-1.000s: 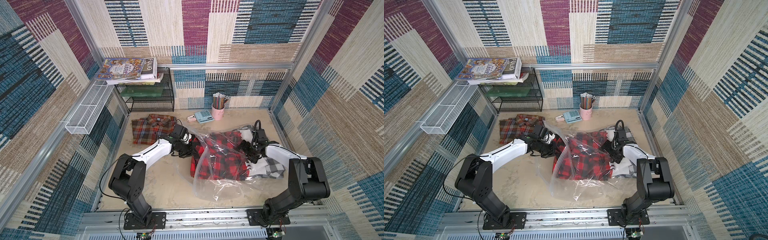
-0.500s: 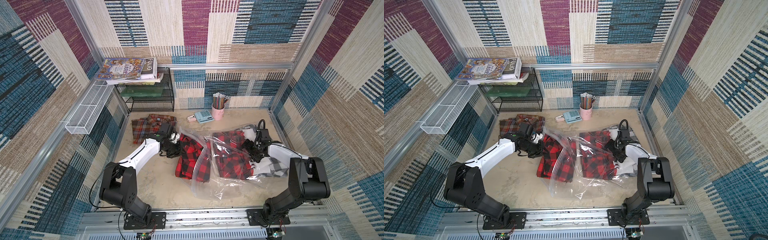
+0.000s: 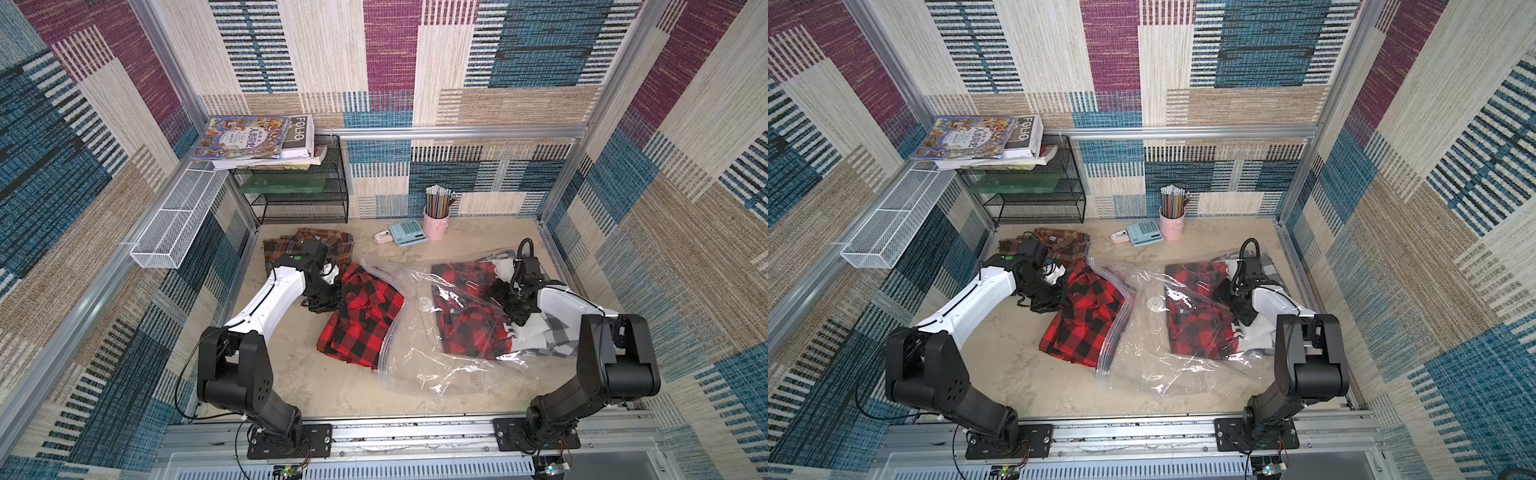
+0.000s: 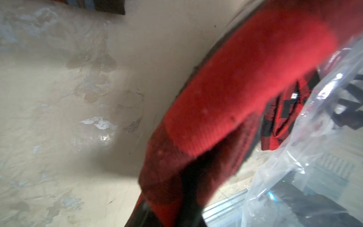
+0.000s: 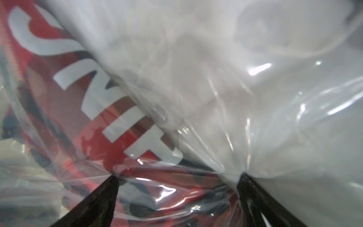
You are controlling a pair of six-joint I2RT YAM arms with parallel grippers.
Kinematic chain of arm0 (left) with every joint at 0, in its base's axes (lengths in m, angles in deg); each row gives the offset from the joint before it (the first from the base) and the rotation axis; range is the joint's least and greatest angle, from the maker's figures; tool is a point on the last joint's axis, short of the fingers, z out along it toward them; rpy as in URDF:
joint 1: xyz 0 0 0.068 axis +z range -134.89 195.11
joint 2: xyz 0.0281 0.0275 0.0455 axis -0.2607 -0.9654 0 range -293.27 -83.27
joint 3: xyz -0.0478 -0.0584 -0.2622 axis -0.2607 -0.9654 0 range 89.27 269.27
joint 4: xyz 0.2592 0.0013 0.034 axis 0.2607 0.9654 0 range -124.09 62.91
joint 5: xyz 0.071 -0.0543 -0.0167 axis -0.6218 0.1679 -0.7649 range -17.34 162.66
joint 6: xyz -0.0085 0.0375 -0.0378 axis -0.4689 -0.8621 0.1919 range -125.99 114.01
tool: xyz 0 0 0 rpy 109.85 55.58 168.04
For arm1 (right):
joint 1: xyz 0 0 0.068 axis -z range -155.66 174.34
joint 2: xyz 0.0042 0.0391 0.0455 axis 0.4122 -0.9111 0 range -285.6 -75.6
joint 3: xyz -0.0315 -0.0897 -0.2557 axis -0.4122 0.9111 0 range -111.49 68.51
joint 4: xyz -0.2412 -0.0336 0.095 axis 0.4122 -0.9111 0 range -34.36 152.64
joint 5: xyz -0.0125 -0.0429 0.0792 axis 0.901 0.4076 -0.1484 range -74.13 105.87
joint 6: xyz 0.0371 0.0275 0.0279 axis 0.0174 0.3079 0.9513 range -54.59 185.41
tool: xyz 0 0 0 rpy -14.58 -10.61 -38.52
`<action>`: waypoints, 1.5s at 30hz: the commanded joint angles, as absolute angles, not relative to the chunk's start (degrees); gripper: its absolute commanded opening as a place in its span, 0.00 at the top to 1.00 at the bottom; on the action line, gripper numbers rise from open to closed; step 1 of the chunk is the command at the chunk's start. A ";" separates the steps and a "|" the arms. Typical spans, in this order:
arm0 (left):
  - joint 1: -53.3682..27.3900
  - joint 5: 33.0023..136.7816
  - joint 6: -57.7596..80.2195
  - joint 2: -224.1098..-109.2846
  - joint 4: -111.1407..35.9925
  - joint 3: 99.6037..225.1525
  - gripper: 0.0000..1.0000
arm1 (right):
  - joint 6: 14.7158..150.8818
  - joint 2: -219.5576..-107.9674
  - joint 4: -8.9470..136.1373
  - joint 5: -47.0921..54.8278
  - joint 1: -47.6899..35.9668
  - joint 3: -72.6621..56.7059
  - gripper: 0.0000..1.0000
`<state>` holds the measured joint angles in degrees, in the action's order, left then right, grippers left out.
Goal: Take the shirt out of the vacuum bag
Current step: Take out the shirt from the vacuum bag, then place the shirt at the center of the board.
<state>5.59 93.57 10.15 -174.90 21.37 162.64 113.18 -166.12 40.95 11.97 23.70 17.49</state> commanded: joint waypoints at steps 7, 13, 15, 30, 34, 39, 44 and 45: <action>7.09 76.75 4.04 -175.42 29.37 164.71 1.00 | 112.01 -165.85 36.51 16.72 24.34 17.34 0.03; 7.20 66.43 1.48 -177.49 33.49 168.48 1.00 | 111.56 -166.71 36.22 16.32 24.40 16.05 0.03; 7.20 63.44 0.27 -178.22 34.45 169.26 1.00 | 111.43 -166.91 36.17 16.09 24.36 15.72 0.03; 6.94 43.45 -6.99 -182.17 32.97 176.14 1.00 | 109.41 -167.32 35.66 15.03 24.40 15.07 0.03; 5.94 40.43 -12.93 -183.88 28.25 176.27 1.00 | 108.59 -167.35 35.25 14.72 24.34 14.75 0.03; 4.27 36.94 -19.19 -184.85 21.64 175.12 1.00 | 107.80 -167.27 34.79 14.55 24.34 14.12 0.03; 3.33 35.47 -23.19 -184.61 16.01 174.79 1.00 | 107.78 -167.27 34.85 14.28 24.34 13.92 0.03; 3.33 35.08 -23.86 -184.52 14.61 174.63 1.00 | 107.81 -167.27 34.81 14.19 24.34 13.92 0.03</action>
